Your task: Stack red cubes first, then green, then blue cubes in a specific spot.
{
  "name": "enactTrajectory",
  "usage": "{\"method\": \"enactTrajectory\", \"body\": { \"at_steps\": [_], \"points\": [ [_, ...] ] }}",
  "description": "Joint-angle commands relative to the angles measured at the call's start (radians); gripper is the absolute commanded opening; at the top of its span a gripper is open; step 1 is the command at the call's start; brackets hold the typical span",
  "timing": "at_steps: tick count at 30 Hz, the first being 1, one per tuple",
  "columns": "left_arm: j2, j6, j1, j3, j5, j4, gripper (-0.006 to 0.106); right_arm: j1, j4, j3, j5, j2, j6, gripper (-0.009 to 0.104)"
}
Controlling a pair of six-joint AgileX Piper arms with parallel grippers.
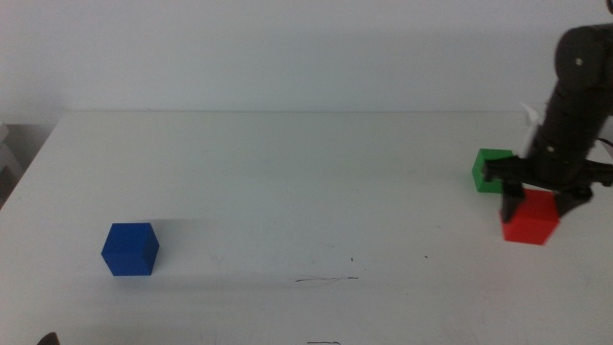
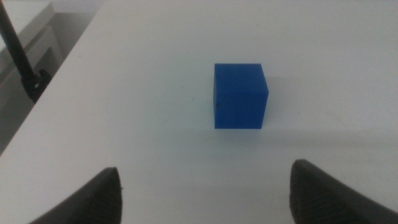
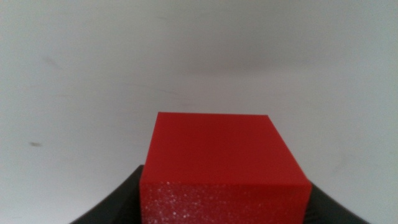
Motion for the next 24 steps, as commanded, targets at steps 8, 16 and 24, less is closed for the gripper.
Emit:
{"method": "enactTrajectory", "body": {
  "at_steps": [8, 16, 24],
  "points": [
    [-0.025, -0.002, -0.004, -0.002, -0.076, -0.015, 0.091, 0.171, 0.035, -0.142, 0.080, -0.021, 0.097, -0.001],
    [-0.025, -0.002, -0.004, -0.002, -0.076, -0.015, 0.091, 0.333, 0.058, -0.237, 0.080, 0.058, 0.183, -0.001],
    [-0.025, -0.002, -0.004, -0.002, -0.076, -0.015, 0.091, 0.444, 0.077, -0.331, 0.080, 0.150, 0.308, -0.001]
  ]
}}
